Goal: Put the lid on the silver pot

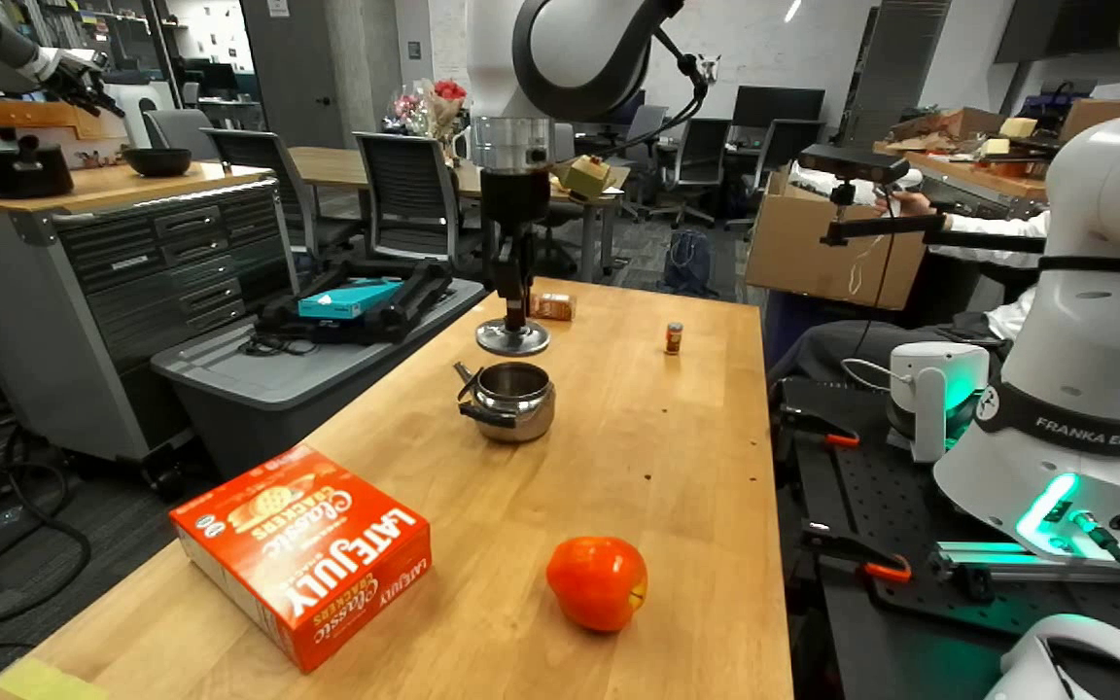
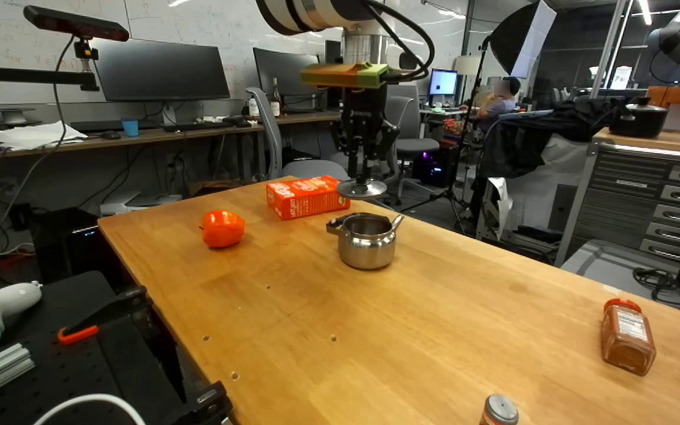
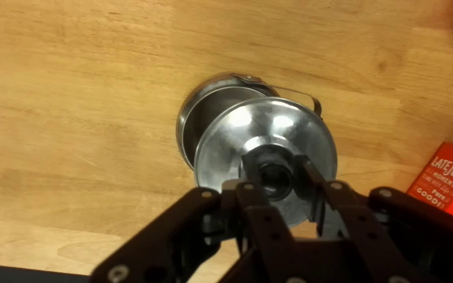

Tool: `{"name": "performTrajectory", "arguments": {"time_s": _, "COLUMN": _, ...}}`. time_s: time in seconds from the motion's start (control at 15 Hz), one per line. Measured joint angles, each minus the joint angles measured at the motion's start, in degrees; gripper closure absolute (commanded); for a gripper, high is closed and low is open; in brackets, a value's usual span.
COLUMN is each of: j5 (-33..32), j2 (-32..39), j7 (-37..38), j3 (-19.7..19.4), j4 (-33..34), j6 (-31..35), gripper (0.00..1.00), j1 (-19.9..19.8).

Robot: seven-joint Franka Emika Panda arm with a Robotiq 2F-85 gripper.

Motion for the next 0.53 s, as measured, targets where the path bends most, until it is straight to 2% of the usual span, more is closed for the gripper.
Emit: {"name": "performTrajectory", "arguments": {"time_s": 0.53, "j5": 0.0, "j2": 3.2, "j7": 0.0, "j3": -1.39, "j4": 1.21, "j6": 0.02, "gripper": 0.93, "j1": -1.79}}
